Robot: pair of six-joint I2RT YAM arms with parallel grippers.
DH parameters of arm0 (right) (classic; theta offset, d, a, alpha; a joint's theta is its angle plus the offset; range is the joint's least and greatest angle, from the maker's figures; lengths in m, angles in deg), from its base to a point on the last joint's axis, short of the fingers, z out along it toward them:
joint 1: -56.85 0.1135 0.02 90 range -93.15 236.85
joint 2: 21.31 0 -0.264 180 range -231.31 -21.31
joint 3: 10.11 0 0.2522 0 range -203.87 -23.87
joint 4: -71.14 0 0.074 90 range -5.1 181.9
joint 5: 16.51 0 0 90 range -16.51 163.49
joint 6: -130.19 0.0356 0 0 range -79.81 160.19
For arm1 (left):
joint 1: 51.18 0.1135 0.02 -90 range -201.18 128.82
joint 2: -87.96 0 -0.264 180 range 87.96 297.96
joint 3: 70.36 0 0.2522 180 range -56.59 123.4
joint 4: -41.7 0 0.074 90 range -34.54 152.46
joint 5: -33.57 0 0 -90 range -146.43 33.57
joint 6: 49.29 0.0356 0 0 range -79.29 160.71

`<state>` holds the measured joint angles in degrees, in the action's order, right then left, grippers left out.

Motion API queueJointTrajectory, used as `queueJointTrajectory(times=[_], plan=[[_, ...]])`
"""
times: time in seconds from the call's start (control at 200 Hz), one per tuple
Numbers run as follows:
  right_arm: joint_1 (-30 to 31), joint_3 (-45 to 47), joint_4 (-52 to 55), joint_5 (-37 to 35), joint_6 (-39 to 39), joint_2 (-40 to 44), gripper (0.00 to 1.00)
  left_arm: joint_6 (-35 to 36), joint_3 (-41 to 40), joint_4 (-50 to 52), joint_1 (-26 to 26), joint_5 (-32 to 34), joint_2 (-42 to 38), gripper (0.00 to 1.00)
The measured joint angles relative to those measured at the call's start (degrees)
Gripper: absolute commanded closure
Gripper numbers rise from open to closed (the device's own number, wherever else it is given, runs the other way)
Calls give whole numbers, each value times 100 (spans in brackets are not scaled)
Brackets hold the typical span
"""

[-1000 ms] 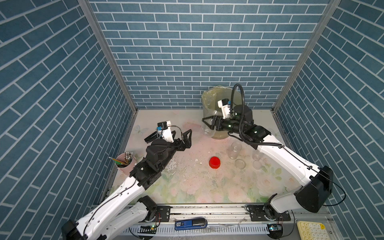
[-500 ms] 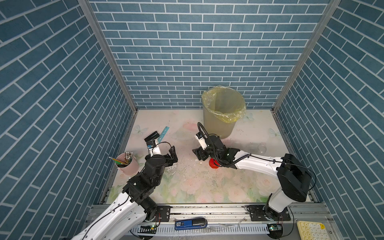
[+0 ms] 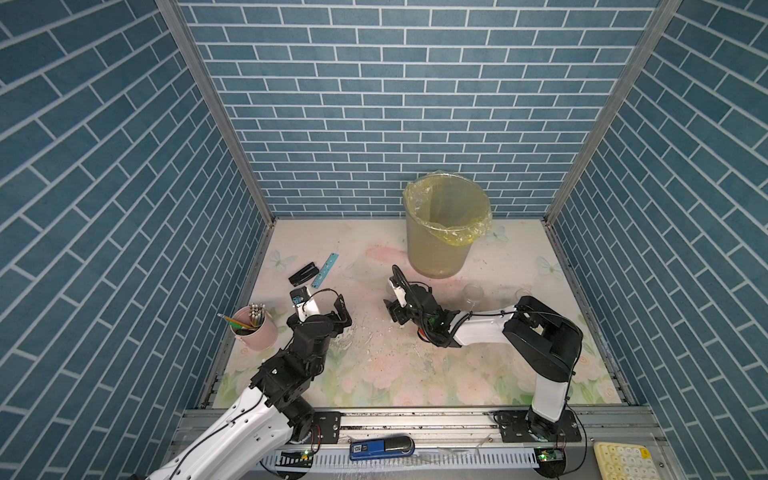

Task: Empty moldy rice from jars
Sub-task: Place the jar at the center of the board.

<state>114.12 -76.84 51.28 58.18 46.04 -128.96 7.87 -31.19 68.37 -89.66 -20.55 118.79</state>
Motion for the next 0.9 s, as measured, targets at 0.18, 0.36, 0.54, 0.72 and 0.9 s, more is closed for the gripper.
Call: queueJointTrajectory(times=[0.18, 0.36, 0.54, 0.72, 0.9], plan=[[11, 122, -267, -94, 13, 0, 28, 229, -339, -317, 0, 140, -334, 0], [15, 225, -293, -127, 42, 0, 20, 490, -348, -389, 0, 407, -341, 1], [48, 319, -361, -131, 168, 0, 3, 719, -304, -492, 0, 575, -170, 0], [92, 579, -437, -190, 247, 42, 1, 918, -260, -664, 0, 684, 46, 0], [96, 627, -439, -210, 286, 195, 1, 1088, -258, -824, 0, 811, 153, 0]])
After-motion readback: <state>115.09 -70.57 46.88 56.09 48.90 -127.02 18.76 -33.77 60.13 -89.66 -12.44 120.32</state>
